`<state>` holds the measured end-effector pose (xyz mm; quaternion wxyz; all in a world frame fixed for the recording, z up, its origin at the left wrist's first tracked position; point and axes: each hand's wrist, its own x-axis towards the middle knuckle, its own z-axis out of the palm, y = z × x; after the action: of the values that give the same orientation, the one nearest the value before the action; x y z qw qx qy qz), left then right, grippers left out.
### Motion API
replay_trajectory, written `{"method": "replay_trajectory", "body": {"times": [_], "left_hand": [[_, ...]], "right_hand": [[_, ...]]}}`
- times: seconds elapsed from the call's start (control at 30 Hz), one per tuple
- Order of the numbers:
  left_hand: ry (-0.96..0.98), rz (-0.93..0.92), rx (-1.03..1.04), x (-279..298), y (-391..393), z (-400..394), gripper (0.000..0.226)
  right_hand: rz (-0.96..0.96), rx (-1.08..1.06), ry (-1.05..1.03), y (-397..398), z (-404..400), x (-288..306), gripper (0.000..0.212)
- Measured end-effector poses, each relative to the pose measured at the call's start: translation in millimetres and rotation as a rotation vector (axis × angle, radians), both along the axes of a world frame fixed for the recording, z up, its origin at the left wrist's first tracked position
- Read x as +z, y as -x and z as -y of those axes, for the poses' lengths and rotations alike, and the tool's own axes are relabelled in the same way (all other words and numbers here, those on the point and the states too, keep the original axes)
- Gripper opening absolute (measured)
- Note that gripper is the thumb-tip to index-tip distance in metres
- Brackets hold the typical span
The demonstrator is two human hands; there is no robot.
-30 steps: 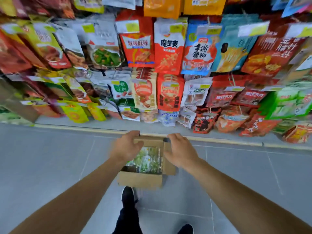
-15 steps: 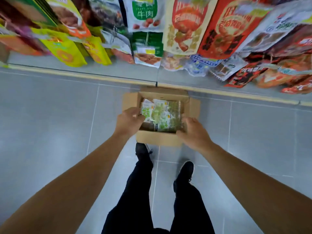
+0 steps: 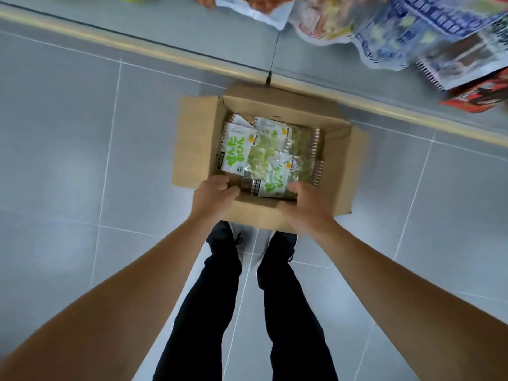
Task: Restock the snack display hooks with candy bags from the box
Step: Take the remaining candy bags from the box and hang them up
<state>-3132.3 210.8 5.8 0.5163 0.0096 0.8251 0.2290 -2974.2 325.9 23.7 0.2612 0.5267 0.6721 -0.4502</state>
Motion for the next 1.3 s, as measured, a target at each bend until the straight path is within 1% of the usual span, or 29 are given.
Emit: {"method": "replay_trajectory", "body": {"times": [0.03,0.07,0.1,0.13,0.2,0.3,0.37,0.43,0.47,0.57,0.63,0.7,0.73,0.8,0.9,0.97,1.03,1.13,1.23,1.3], "left_hand": [[0.007,0.033,0.025,-22,0,-4,0.044],[0.003,0.066,0.056,-48,1,-9,0.036],[0.008,0.112,0.079,-62,1,-13,0.022],[0.010,0.151,0.127,-88,0,-17,0.005],[0.042,0.256,0.287,-126,-3,-23,0.010],[0.105,0.376,0.524,-181,-6,-31,0.009],[0.131,0.425,0.660,-216,-7,-32,0.021],[0.126,0.445,0.744,-240,-4,-32,0.034],[0.115,0.454,0.796,-255,-4,-35,0.037],[0.061,0.459,0.978,-278,-1,-43,0.028],[0.036,0.469,1.063,-281,-1,-49,0.018],[0.001,0.503,1.091,-276,-4,-51,0.013],[-0.023,0.517,1.090,-271,-5,-50,0.011],[-0.042,0.539,1.068,-256,-8,-49,0.010],[-0.073,0.584,1.054,-225,-12,-45,0.010],[-0.095,0.611,1.014,-195,-15,-42,0.008],[-0.113,0.608,0.944,-158,-16,-38,0.006],[-0.142,0.593,0.823,-105,-11,-34,0.003],[-0.180,0.576,0.758,-48,0,-34,0.002],[-0.223,0.581,0.705,0,10,-35,0.004]], "right_hand": [[-0.001,-0.010,0.009,1,-3,-20,0.053],[-0.005,-0.017,0.016,2,-7,-47,0.052],[-0.009,-0.032,0.022,2,-11,-60,0.052],[-0.006,-0.066,0.037,3,-15,-87,0.053],[0.011,-0.161,0.063,4,-21,-130,0.058],[0.031,-0.339,0.089,6,-27,-196,0.066],[0.024,-0.440,0.078,10,-32,-229,0.068],[0.013,-0.539,0.092,15,-36,-253,0.070],[0.009,-0.585,0.099,16,-38,-266,0.069],[0.010,-0.670,0.116,19,-41,-288,0.058],[-0.039,-0.769,0.169,16,-43,-294,0.039],[-0.096,-0.859,0.238,13,-44,-290,0.019],[-0.110,-0.874,0.238,11,-46,-285,0.015],[-0.132,-0.901,0.239,8,-49,-271,0.016],[-0.173,-1.041,0.381,2,-51,-236,0.011],[-0.225,-1.124,0.458,-3,-53,-204,0.009],[-0.274,-1.162,0.455,-6,-54,-165,0.009],[-0.314,-1.155,0.449,-7,-56,-107,0.019],[-0.354,-1.195,0.446,-6,-55,-51,0.008],[-0.387,-1.208,0.448,-3,-50,-3,0.007]]}}
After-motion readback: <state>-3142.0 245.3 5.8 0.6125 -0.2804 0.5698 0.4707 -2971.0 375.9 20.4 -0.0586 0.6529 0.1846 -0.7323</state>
